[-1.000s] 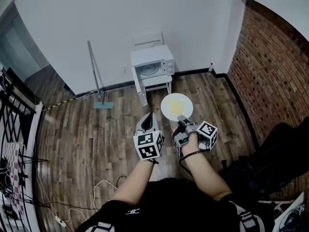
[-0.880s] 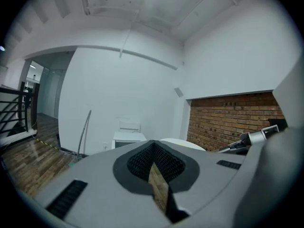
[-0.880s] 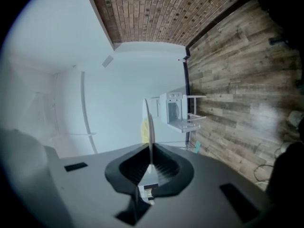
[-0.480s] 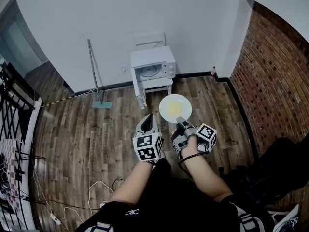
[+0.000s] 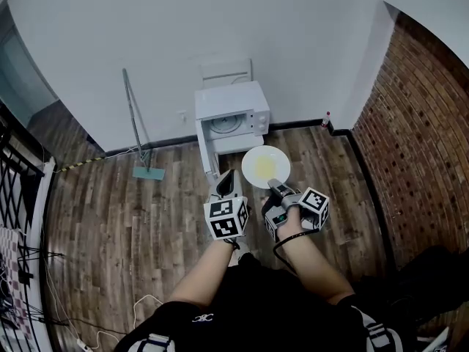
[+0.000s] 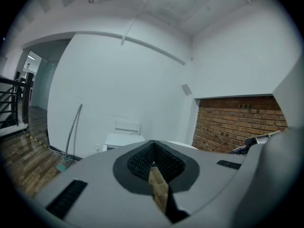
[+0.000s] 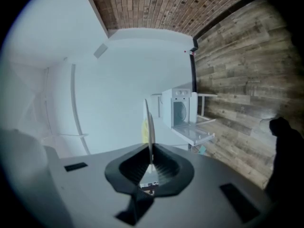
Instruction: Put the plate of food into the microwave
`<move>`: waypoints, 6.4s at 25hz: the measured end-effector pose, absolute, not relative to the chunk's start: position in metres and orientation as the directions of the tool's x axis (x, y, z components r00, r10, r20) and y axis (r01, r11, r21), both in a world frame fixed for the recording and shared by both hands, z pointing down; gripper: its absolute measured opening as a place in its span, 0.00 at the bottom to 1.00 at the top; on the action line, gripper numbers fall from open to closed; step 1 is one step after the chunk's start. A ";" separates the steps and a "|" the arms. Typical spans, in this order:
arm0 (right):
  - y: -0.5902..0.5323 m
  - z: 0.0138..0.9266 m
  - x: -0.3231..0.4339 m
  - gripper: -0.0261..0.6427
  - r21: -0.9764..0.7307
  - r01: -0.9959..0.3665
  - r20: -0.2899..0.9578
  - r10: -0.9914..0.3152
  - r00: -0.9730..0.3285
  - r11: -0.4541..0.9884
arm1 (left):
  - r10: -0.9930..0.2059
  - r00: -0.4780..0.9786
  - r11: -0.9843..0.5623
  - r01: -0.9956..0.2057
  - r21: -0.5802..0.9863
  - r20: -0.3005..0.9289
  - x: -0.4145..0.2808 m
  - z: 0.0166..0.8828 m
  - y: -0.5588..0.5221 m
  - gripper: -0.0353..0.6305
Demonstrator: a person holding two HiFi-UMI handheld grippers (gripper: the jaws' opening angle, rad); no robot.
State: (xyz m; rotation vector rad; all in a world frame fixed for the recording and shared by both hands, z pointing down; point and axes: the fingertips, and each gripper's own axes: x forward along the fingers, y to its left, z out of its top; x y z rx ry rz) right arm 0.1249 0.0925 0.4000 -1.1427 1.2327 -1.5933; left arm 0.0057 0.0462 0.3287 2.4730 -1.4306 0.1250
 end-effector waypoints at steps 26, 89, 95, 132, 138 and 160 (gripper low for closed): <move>-0.153 0.451 0.116 0.08 -0.963 0.041 0.228 -0.889 -0.397 -0.266 | -0.858 0.417 -0.346 -0.901 0.262 0.299 -0.010 0.386 -0.185 0.05; -0.531 0.865 0.115 0.09 -0.958 -0.143 0.288 -0.841 -0.457 -0.251 | -0.907 0.330 -0.265 -0.930 0.254 0.262 0.020 0.750 -0.375 0.05; -0.558 0.862 0.124 0.09 -0.892 -0.417 0.359 -0.833 -0.422 -0.174 | -0.903 0.335 -0.263 -0.926 0.273 0.268 0.025 0.745 -0.381 0.05; -0.470 0.809 0.126 0.06 -0.256 -0.935 0.526 -0.776 -0.348 0.245 | -0.885 0.322 -0.236 -0.933 0.270 0.338 0.045 0.709 -0.384 0.05; -0.422 0.718 0.133 0.06 -0.099 -0.927 0.440 -0.819 -0.368 0.363 | -0.893 0.320 -0.233 -0.930 0.284 0.315 0.052 0.651 -0.388 0.05; -0.351 0.307 0.152 0.06 -0.167 -0.934 0.164 -0.925 -0.344 0.317 | -0.868 0.385 -0.341 -0.921 0.188 0.313 0.059 0.309 -0.342 0.05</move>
